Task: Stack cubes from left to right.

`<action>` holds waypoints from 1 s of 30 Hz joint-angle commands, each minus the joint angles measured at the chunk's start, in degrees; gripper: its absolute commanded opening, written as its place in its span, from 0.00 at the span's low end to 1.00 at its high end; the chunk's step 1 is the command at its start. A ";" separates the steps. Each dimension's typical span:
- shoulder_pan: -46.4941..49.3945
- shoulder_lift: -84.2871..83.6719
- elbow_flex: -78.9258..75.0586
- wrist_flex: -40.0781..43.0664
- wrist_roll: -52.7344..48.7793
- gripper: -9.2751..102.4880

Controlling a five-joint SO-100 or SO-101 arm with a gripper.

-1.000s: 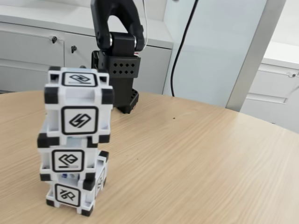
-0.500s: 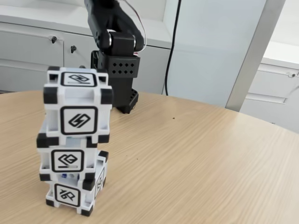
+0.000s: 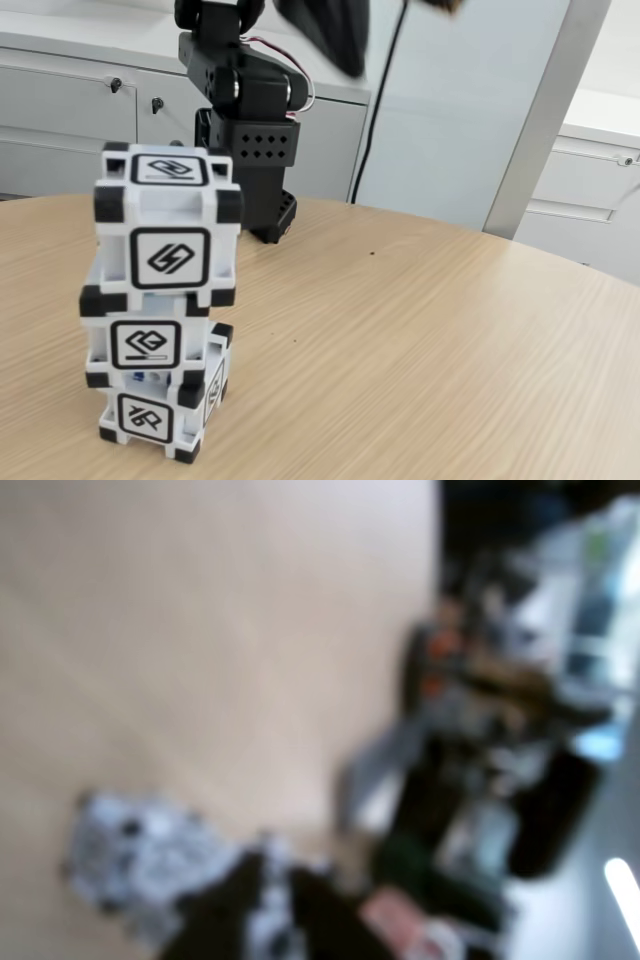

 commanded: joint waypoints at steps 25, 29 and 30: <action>0.62 -0.62 32.26 -16.88 -5.01 0.08; 0.53 -0.70 32.26 -16.88 -5.80 0.08; 0.53 -0.44 32.26 -16.88 -5.80 0.08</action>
